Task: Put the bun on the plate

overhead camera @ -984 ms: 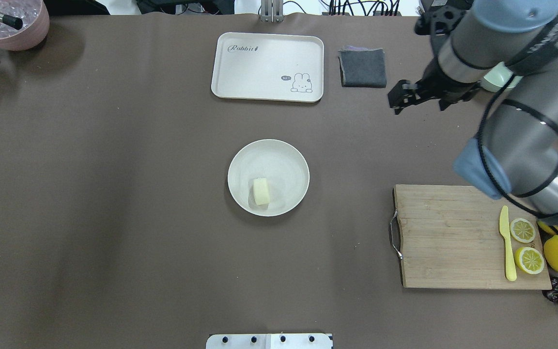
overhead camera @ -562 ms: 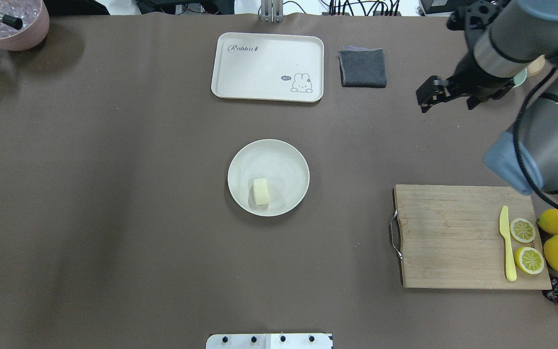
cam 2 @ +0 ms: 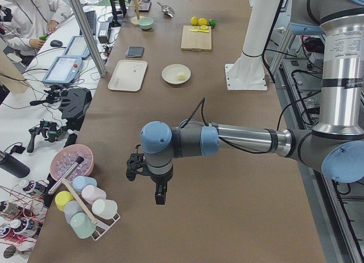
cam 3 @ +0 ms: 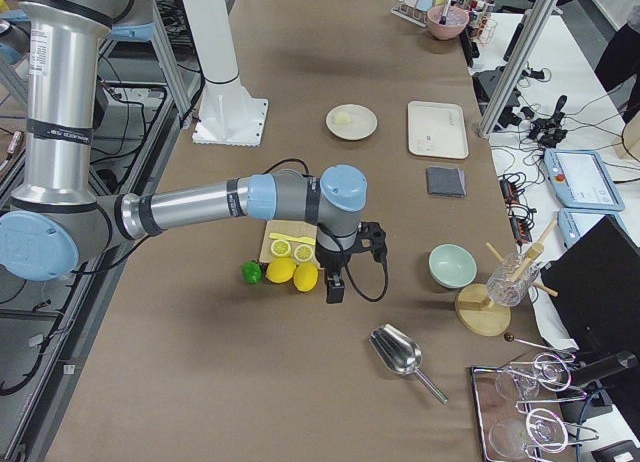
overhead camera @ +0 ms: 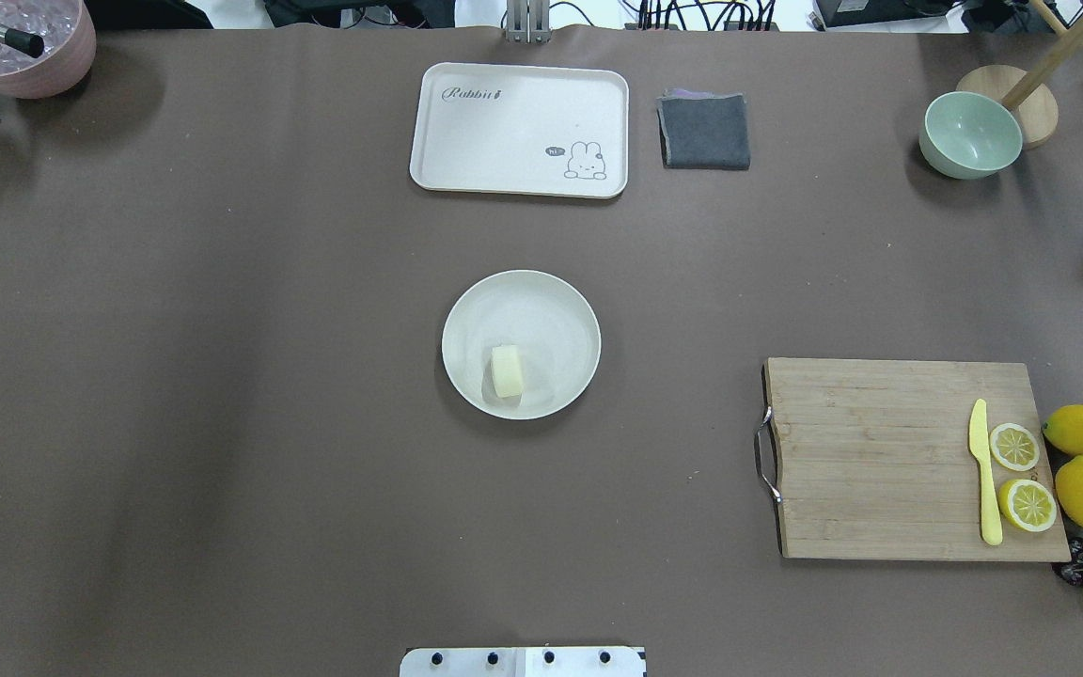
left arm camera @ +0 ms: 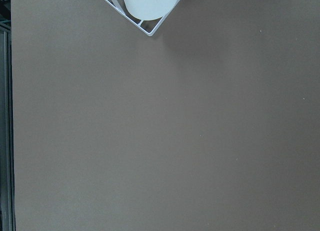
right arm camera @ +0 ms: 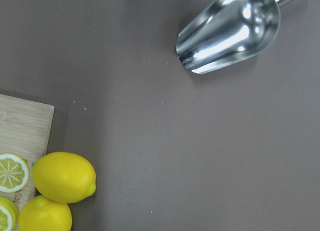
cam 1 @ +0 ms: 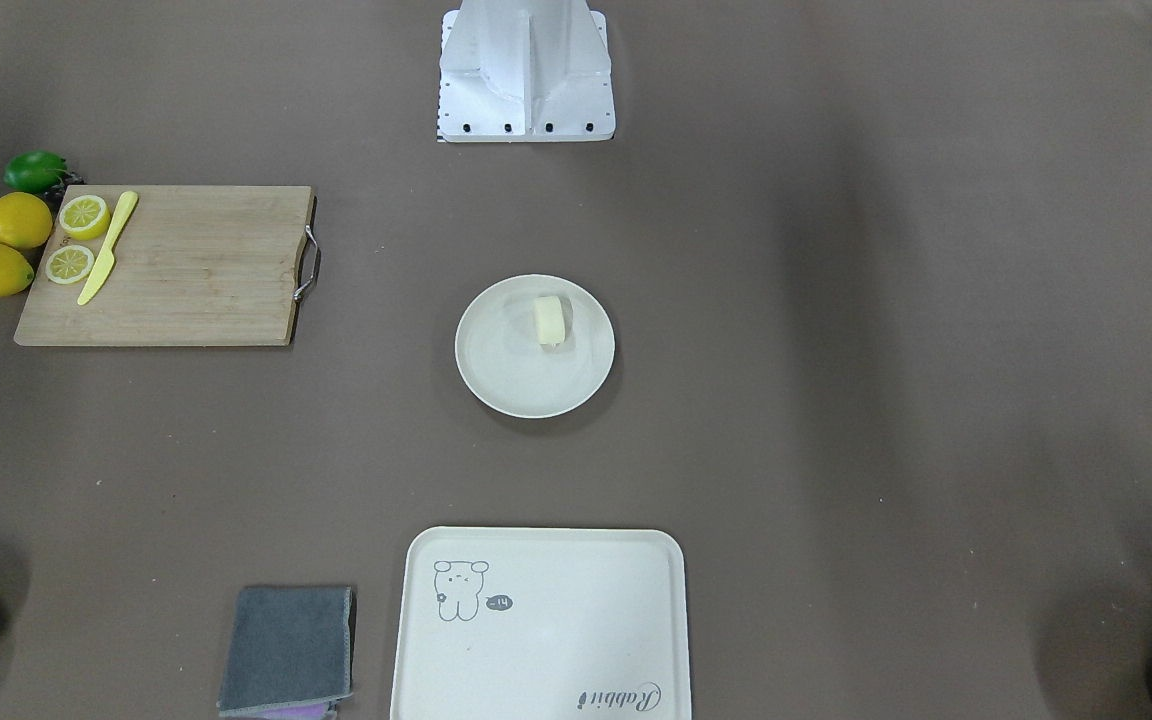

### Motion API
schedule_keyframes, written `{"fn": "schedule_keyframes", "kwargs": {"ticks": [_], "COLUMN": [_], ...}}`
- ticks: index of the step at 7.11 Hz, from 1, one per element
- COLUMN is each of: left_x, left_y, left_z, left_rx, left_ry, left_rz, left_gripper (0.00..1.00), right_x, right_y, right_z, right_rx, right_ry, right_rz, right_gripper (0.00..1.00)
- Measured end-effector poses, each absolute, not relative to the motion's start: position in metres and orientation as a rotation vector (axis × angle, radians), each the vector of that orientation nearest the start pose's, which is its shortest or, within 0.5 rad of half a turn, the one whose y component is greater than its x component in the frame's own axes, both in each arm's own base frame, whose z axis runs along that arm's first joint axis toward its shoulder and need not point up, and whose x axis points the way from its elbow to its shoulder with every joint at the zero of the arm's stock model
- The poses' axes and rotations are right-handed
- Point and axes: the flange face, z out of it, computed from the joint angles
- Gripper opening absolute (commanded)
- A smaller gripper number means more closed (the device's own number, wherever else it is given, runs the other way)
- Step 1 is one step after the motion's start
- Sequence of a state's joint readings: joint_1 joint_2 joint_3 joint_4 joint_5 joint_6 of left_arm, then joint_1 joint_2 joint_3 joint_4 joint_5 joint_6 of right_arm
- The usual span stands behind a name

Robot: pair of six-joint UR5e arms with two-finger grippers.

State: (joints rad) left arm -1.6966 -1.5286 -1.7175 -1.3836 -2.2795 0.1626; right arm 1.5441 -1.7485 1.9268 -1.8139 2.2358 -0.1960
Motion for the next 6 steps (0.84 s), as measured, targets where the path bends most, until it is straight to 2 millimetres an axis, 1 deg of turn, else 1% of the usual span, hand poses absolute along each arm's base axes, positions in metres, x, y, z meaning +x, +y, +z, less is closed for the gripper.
{"fn": "schedule_keyframes", "kwargs": {"ticks": [1, 3, 5, 6], "left_x": [-0.125, -0.124, -0.123, -0.123], "left_y": [-0.453, -0.452, -0.452, -0.452], "left_z": [0.630, 0.628, 0.629, 0.630], "left_rx": [0.024, 0.028, 0.024, 0.022], "left_ry": [0.725, 0.753, 0.761, 0.762], "left_rz": [0.005, 0.002, 0.000, -0.001], "left_gripper": [0.98, 0.98, 0.98, 0.98], "right_x": [0.070, 0.076, 0.078, 0.079], "right_y": [-0.396, -0.386, -0.381, -0.380], "right_z": [0.607, 0.626, 0.634, 0.633], "right_rx": [-0.027, -0.064, -0.076, -0.071], "right_ry": [-0.675, -0.679, -0.670, -0.669], "right_rz": [-0.168, -0.143, -0.136, -0.136], "right_gripper": [1.00, 1.00, 1.00, 1.00]}}
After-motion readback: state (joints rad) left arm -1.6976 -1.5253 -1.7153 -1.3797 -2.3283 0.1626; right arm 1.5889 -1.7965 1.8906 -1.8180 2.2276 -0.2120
